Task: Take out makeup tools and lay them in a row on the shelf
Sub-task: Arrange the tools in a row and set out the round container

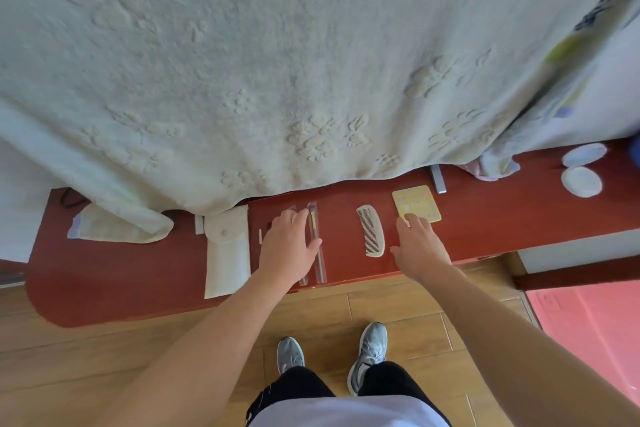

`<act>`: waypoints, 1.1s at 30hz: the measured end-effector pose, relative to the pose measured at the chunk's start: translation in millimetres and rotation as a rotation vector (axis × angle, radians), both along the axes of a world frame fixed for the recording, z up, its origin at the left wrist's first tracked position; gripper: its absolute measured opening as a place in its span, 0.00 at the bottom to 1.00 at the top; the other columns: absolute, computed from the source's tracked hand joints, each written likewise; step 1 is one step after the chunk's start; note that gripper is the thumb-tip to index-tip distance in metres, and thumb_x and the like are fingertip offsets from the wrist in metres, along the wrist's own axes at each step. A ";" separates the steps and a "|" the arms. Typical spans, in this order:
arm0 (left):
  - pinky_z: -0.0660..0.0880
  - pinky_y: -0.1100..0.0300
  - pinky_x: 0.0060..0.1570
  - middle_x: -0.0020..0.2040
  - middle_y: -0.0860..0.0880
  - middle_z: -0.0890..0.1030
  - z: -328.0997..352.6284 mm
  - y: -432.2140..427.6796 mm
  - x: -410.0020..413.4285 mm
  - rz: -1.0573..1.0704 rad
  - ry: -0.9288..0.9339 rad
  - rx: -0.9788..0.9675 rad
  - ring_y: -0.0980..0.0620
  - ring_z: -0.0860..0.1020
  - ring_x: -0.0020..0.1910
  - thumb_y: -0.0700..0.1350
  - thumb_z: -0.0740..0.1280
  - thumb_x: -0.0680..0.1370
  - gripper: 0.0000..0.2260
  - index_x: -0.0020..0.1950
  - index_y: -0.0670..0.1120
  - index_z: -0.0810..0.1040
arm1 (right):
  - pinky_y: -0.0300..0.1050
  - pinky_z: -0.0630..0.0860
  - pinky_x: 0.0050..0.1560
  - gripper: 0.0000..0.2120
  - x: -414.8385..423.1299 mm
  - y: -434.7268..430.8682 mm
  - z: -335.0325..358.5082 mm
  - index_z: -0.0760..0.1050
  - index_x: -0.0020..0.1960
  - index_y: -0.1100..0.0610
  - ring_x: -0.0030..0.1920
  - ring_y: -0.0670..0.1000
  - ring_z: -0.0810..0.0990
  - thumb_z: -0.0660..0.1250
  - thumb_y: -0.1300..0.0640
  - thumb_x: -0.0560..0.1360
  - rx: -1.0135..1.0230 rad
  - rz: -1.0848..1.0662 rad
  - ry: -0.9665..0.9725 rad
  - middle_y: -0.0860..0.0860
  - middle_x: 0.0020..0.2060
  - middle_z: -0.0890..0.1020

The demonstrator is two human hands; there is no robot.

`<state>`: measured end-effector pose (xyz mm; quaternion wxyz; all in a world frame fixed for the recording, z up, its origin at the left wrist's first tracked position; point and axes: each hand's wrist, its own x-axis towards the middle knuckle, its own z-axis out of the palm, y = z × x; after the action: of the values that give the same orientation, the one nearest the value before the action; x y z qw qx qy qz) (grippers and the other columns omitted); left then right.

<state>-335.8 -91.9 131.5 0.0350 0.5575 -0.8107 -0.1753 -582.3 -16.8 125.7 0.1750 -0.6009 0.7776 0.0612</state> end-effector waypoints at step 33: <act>0.80 0.51 0.46 0.54 0.43 0.73 -33.4 26.4 -156.7 0.094 -0.108 0.204 0.40 0.81 0.47 0.51 0.70 0.77 0.20 0.68 0.48 0.72 | 0.46 0.69 0.34 0.24 -79.7 -1.3 -23.7 0.64 0.69 0.58 0.36 0.56 0.74 0.61 0.57 0.73 0.084 -0.099 -0.148 0.52 0.38 0.74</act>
<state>-492.5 -65.5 98.1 -0.0576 0.6042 -0.7623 -0.2246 -661.9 -18.1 102.0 0.2598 -0.5565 0.7881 0.0404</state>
